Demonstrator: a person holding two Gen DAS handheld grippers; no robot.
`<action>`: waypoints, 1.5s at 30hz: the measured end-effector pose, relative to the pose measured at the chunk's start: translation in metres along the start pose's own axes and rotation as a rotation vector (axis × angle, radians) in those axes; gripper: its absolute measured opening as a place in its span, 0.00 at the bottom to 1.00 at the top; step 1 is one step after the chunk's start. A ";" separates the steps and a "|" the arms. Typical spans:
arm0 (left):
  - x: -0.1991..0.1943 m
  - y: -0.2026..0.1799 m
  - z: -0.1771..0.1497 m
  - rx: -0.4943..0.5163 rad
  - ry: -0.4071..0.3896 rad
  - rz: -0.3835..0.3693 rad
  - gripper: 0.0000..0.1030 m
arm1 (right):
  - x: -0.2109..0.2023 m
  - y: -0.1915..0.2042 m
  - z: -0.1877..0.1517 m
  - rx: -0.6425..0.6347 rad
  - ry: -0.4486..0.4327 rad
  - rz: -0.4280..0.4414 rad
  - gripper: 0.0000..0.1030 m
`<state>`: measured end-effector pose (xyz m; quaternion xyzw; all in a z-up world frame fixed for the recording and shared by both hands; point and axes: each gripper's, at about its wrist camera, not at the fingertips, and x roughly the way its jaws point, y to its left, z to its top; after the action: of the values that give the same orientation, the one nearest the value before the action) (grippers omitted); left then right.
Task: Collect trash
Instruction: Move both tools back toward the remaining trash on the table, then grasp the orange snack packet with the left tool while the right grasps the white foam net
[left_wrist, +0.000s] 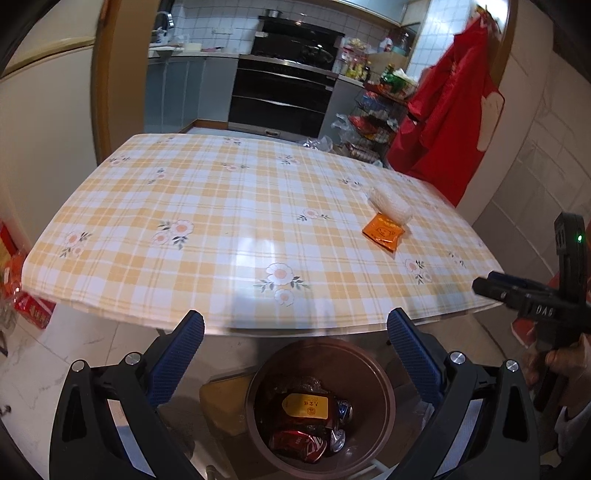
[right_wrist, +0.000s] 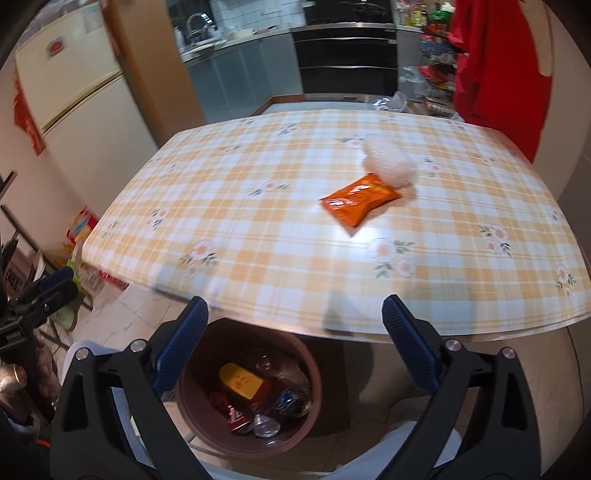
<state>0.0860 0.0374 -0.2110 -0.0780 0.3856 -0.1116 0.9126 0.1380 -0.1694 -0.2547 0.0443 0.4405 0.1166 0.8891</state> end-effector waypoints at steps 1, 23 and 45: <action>0.006 -0.006 0.003 0.018 0.006 -0.001 0.94 | -0.001 -0.008 0.001 0.010 -0.005 -0.008 0.91; 0.237 -0.171 0.087 0.488 0.194 -0.164 0.94 | 0.030 -0.158 0.030 0.154 0.009 -0.151 0.92; 0.330 -0.168 0.103 0.495 0.287 -0.214 0.14 | 0.101 -0.201 0.093 0.131 0.011 -0.152 0.91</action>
<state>0.3604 -0.2054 -0.3279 0.1229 0.4613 -0.3077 0.8231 0.3050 -0.3375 -0.3123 0.0683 0.4541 0.0198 0.8881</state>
